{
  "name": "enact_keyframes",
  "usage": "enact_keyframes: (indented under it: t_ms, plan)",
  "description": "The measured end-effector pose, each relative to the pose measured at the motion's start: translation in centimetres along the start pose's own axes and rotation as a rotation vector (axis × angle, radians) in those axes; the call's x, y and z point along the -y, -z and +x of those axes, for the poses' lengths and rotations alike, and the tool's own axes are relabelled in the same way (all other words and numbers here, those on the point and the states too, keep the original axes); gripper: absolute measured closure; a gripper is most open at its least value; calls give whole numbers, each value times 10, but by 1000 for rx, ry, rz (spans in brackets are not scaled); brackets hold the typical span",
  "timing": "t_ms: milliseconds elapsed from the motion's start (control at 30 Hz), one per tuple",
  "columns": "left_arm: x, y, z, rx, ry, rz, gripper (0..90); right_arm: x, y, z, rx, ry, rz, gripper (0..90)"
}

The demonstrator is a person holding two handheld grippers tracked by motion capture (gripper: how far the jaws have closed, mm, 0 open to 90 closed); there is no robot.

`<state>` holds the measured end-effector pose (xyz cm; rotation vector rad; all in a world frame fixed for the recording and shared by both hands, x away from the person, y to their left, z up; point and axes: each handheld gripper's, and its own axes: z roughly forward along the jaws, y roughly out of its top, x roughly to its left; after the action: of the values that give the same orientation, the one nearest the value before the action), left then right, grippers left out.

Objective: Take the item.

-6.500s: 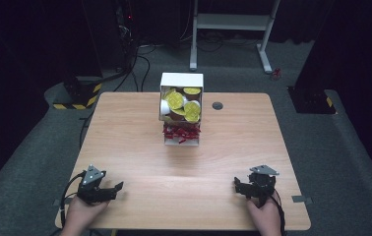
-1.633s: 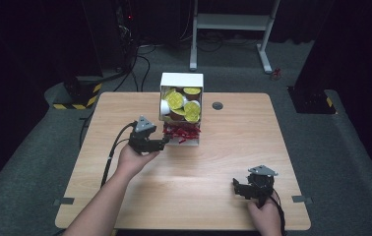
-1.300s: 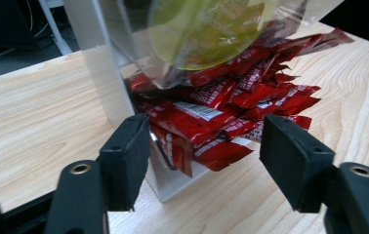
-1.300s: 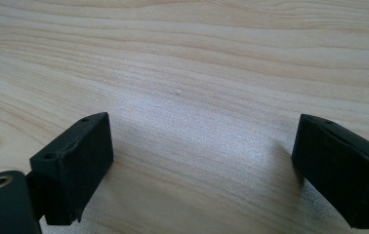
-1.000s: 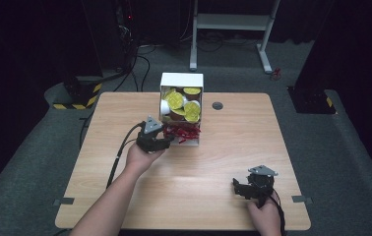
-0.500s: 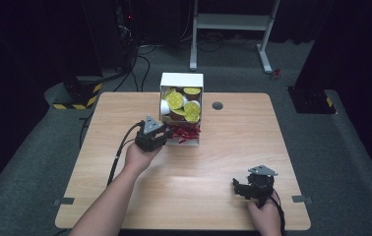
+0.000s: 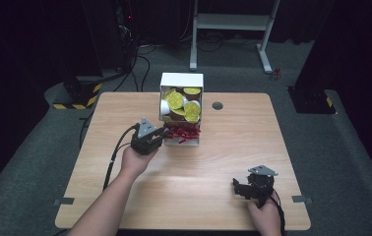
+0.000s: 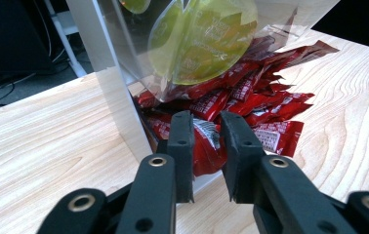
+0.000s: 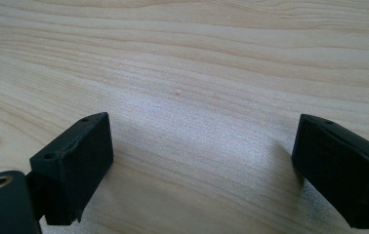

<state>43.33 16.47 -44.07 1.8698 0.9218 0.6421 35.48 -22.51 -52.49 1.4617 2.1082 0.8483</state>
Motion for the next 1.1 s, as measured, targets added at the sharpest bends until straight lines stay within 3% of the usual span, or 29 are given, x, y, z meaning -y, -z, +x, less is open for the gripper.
enact_keyframes:
  t_ms: [533, 1100]
  plan:
    - [7, 9, 3, -30, 44, -10, 861, 0, 0, 0, 0, -1, 0, 80]
    - [25, 24, 9, -2, 130, -93, 852, 1, 1, 1, -7, 10, -2, 80]
